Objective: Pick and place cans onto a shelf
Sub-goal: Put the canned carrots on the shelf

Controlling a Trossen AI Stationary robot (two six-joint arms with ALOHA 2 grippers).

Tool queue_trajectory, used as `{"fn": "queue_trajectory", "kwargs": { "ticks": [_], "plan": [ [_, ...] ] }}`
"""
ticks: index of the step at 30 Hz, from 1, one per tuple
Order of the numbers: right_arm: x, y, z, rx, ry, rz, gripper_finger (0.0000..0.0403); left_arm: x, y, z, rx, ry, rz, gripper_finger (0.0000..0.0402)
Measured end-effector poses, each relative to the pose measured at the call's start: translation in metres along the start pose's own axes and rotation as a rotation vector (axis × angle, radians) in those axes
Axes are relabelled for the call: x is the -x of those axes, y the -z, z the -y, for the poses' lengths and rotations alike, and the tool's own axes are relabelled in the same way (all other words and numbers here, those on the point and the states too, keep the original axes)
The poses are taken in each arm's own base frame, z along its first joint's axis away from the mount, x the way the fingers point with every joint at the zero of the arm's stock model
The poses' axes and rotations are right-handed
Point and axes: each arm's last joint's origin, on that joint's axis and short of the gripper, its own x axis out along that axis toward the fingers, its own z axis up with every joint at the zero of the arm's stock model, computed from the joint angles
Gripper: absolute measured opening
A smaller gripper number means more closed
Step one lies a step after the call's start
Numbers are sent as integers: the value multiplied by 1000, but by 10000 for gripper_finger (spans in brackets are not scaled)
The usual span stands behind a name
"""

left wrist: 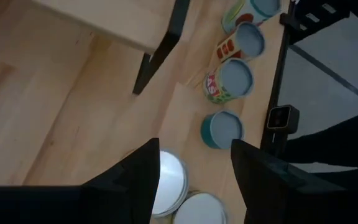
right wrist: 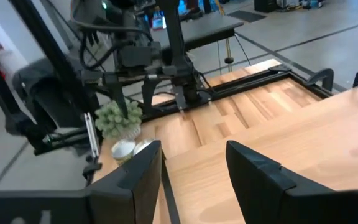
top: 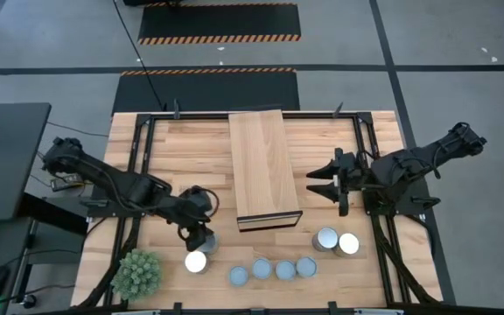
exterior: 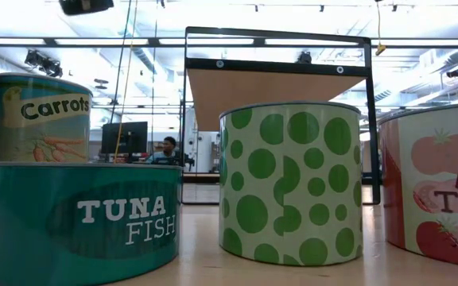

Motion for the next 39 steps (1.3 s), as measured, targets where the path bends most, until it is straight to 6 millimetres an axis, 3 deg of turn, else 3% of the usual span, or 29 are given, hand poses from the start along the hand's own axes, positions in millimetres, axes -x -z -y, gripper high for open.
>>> {"fn": "queue_trajectory", "kwargs": {
  "ticks": [4,10,16,24,30,39],
  "plan": [
    [-2,-6,-4,28,6,-16,188,1,-6,7,-13,-79,-36,204],
    [-1,-8,-3,67,23,-24,190,-3,-9,11,-25,-49,-39,204],
    [0,-4,-1,87,43,-60,190,-4,-1,13,16,-75,-81,210],
    [-3,1,3,84,77,-100,190,-39,14,10,-93,-233,-229,314],
    [-3,2,7,87,101,-114,190,-62,14,12,-103,-239,-274,385],
    [-5,1,10,85,118,-113,190,-58,15,13,99,-181,-386,397]
  ]
}}
